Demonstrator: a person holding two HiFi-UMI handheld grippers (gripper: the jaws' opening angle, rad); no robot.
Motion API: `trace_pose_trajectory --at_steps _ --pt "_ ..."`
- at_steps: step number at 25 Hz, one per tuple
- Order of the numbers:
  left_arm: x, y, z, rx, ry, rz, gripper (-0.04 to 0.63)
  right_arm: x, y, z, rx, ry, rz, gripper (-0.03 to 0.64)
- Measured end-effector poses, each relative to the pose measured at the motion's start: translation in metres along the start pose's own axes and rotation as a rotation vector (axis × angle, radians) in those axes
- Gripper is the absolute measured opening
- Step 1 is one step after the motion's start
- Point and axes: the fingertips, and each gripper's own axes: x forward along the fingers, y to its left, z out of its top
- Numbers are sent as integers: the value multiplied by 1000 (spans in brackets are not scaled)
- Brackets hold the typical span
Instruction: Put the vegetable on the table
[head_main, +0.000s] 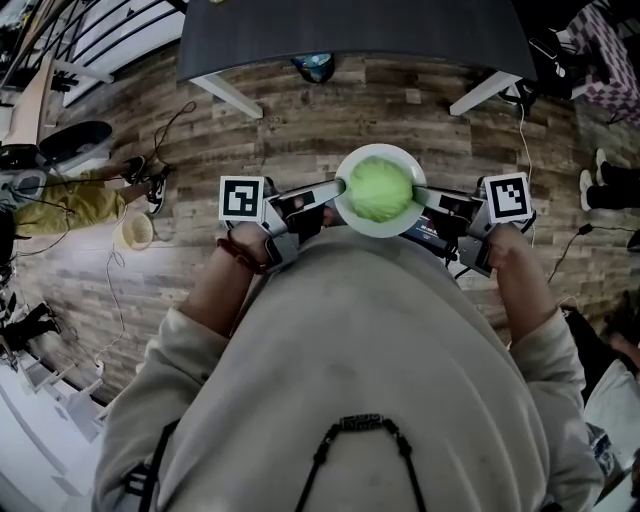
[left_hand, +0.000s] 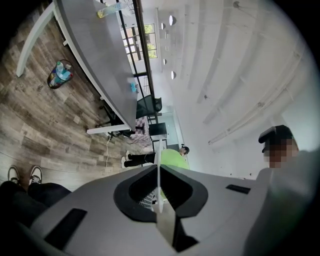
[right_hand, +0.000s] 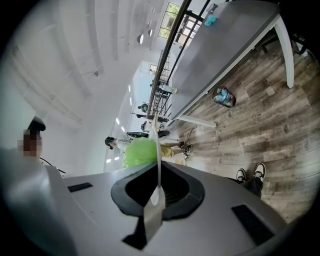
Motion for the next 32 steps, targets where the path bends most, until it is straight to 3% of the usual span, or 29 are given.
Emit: trace_pose_trajectory --at_steps 9,15,25,32 --pt "-2 -1 -4 -1 -28 8 20 -1 0 -2 0 20 16 26" --pt "1 -10 -2 16 -6 14 20 -3 3 0 -10 -4 45 26" --pt "9 -5 11 31 62 -2 20 -6 1 6 -9 -83 22 26" --pt "3 -1 54 17 91 3 20 14 1 43 10 -108 15 26"
